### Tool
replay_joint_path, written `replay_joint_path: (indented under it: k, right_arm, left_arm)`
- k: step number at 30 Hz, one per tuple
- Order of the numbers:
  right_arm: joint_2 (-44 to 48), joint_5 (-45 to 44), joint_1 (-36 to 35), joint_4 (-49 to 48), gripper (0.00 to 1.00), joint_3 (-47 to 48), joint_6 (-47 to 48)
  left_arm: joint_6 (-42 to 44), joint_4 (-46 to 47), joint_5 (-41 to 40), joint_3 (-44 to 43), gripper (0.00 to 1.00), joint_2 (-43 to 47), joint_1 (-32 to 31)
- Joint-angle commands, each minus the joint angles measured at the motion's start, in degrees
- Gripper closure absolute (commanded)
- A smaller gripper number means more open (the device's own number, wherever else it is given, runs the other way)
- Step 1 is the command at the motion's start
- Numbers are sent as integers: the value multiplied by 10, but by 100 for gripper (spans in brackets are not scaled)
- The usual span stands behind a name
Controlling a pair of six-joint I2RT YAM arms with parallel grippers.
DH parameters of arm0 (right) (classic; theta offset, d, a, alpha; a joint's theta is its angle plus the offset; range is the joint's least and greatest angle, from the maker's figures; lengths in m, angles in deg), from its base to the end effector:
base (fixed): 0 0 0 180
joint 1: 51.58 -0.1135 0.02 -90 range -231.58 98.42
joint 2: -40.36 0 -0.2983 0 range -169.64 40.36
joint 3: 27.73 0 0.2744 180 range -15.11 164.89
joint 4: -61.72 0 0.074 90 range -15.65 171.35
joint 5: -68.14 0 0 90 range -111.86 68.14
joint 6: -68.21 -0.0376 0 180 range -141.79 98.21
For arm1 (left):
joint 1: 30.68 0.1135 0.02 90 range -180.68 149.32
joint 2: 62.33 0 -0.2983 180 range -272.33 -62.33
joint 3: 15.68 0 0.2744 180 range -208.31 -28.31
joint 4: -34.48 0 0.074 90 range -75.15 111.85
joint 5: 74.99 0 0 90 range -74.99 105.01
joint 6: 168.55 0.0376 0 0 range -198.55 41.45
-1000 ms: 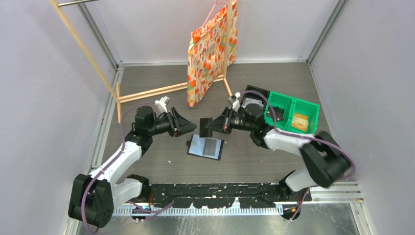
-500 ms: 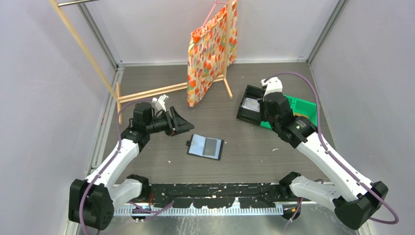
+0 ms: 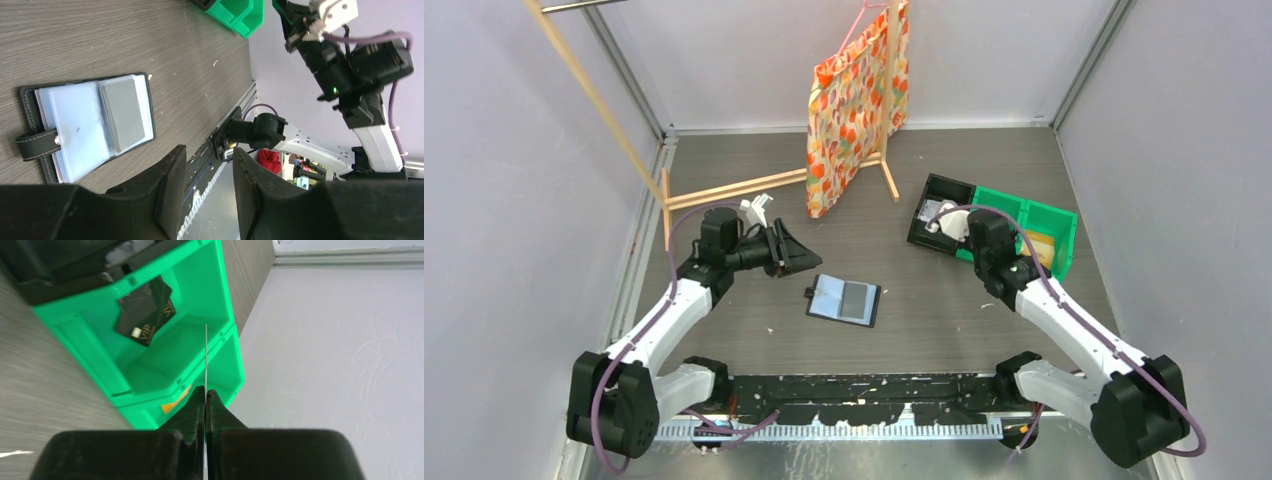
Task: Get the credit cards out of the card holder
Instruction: Place the credit card in the storage box.
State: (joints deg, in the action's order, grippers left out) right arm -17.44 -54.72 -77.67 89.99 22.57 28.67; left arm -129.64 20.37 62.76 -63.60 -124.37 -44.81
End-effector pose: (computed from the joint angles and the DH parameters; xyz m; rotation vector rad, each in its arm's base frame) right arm 0.2054 0.0779 0.2684 -1.0950 1.9207 -0.8664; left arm 0.2199 -0.0840 0.2631 -0.1439 2.2547 -1.5183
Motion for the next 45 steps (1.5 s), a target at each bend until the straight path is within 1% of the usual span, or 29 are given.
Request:
replay_joint_path:
  k: [1,2,5,7,13,17,20,26,27,28,30,32,35,39,42,43,45]
  right_arm:
    - [-33,108,66,-86,99,12,159]
    - [-43,118,73,-105,99,12,164]
    - [-88,145,97,-111,99,39,148]
    - [-114,160,108,-142,99,40,146]
    - [-156,187,143,-202,99,43,136]
    - [-191,207,155,-195,99,60,127]
    - [-212,221,162,-171,99,79,115]
    - [-236,240,176,-184,99,68,103]
    - [-238,243,176,-181,98,68,101]
    - [-242,245,176,-183,94,67,98]
    - [-251,242,177,-190,93,63,97]
    - [-255,243,176,-189,89,60,93]
    - [-253,244,176,-189,79,53,83]
    - [-240,243,176,-187,71,36,82]
    - [-217,241,176,-162,66,35,78]
    - [-203,240,176,-134,64,35,77]
    - [-177,234,176,-115,63,33,74]
  left_arm:
    - [-9,36,22,5,60,2,2]
    - [-9,37,22,6,60,4,2]
    - [-9,38,20,7,60,4,2]
    - [-8,37,22,7,61,2,2]
    - [-7,30,33,10,64,-7,2]
    - [-5,30,29,12,64,-4,2]
    - [-2,25,30,9,64,-4,2]
    - [1,24,30,7,64,-12,2]
    - [1,25,32,6,64,-14,2]
    - [1,26,35,5,64,-16,2]
    - [0,29,38,5,64,-18,2]
    - [0,33,39,4,64,-20,2]
    - [-1,37,41,4,64,-23,2]
    - [-4,44,43,5,64,-27,2]
    - [-7,47,46,6,64,-27,2]
    - [-7,47,45,7,64,-27,2]
    - [-7,47,44,7,64,-26,2]
